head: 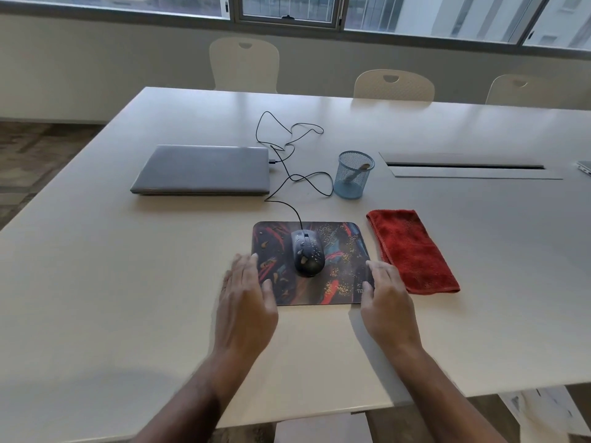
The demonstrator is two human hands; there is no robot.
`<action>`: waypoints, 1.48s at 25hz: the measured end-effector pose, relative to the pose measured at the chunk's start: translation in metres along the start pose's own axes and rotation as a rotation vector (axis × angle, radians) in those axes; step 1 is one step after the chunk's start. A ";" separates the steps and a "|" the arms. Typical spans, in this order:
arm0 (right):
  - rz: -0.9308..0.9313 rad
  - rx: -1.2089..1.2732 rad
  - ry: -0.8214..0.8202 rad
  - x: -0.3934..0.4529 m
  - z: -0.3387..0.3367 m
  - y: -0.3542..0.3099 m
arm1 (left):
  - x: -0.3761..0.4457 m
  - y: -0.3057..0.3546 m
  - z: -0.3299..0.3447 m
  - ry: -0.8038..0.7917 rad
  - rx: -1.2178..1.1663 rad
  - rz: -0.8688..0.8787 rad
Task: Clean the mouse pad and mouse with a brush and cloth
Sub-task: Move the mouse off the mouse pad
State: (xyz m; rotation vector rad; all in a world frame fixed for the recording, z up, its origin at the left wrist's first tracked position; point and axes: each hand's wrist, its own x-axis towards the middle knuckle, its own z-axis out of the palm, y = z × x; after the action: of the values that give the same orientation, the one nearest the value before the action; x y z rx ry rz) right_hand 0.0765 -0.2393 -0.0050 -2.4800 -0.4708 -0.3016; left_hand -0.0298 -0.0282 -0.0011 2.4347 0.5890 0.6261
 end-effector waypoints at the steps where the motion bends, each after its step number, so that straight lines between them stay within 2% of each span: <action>1: -0.024 -0.024 0.022 0.005 -0.002 0.002 | 0.001 0.008 0.001 0.033 -0.022 0.034; 3: -0.057 -0.108 0.079 0.023 -0.006 0.008 | 0.006 0.023 0.006 0.072 0.001 0.082; 6: 0.026 -0.186 0.086 0.061 -0.012 0.023 | 0.019 0.044 0.018 0.040 0.141 0.071; 10: 0.165 -0.110 0.018 0.081 -0.006 0.043 | 0.037 0.060 0.037 -0.031 0.276 -0.003; 16: 0.145 -0.103 0.034 0.076 0.003 0.053 | 0.054 0.067 0.058 -0.144 0.329 -0.082; 26: 0.133 -0.079 0.048 0.077 0.005 0.057 | 0.061 0.054 0.050 -0.037 0.226 -0.087; 31: 0.122 -0.085 0.061 0.077 0.007 0.059 | 0.054 0.022 0.025 0.083 0.212 -0.107; 37: 0.119 -0.088 0.065 0.077 0.008 0.060 | 0.049 -0.030 -0.013 0.195 0.234 -0.234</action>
State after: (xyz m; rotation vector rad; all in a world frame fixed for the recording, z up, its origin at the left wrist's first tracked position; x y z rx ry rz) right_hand 0.1712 -0.2602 -0.0178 -2.5625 -0.2874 -0.3609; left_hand -0.0058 0.0250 0.0050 2.4805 1.0631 0.7350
